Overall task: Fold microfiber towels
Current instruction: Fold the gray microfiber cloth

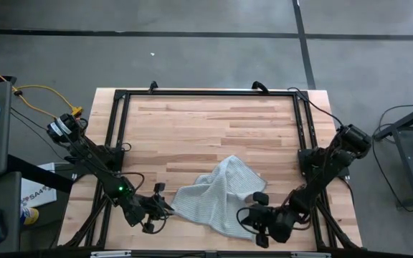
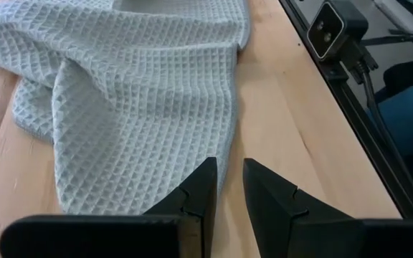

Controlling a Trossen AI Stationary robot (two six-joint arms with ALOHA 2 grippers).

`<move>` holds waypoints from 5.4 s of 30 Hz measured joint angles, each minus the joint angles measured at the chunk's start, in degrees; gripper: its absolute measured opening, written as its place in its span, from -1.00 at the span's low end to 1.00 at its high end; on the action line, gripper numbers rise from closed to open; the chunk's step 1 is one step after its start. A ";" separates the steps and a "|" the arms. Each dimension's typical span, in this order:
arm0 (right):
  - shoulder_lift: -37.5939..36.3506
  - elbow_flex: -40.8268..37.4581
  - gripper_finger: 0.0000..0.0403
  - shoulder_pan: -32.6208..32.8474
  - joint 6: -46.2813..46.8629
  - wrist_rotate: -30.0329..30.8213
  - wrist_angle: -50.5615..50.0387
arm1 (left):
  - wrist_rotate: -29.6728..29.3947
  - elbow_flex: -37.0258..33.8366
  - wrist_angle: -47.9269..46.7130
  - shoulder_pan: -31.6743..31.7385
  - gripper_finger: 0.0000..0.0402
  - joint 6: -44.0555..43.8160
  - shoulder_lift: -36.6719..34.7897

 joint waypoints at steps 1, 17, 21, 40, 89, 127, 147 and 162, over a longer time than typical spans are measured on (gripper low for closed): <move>0.02 0.05 -0.99 0.11 0.76 0.06 -0.93 | 0.09 0.00 0.10 -0.01 -0.66 -0.02 0.00; 8.07 0.09 -0.99 -0.34 8.36 -10.81 -2.66 | 4.31 0.00 -5.93 0.01 -0.66 1.77 0.04; 7.55 0.46 -0.99 -0.76 8.12 -13.30 -2.12 | 3.70 0.00 -5.81 0.01 -0.66 1.61 0.04; 14.95 17.31 -0.99 -0.04 2.31 -13.62 -23.92 | 2.19 0.00 -5.87 0.01 -0.66 1.68 0.04; 24.04 23.40 -0.47 -0.65 0.34 -19.12 -27.67 | 2.23 -0.02 -7.57 0.01 -0.66 1.33 0.04; 24.48 23.11 -0.47 -1.09 2.75 -19.26 -26.75 | 10.86 7.02 -11.93 8.55 -0.66 13.56 14.05; 24.48 23.11 -0.47 -1.09 2.77 -19.30 -26.57 | 16.29 9.89 -18.11 10.52 -0.98 7.09 15.67; 24.48 23.17 -0.98 -1.14 3.66 -19.83 -25.74 | 16.69 14.05 -23.20 10.50 -1.00 6.14 15.90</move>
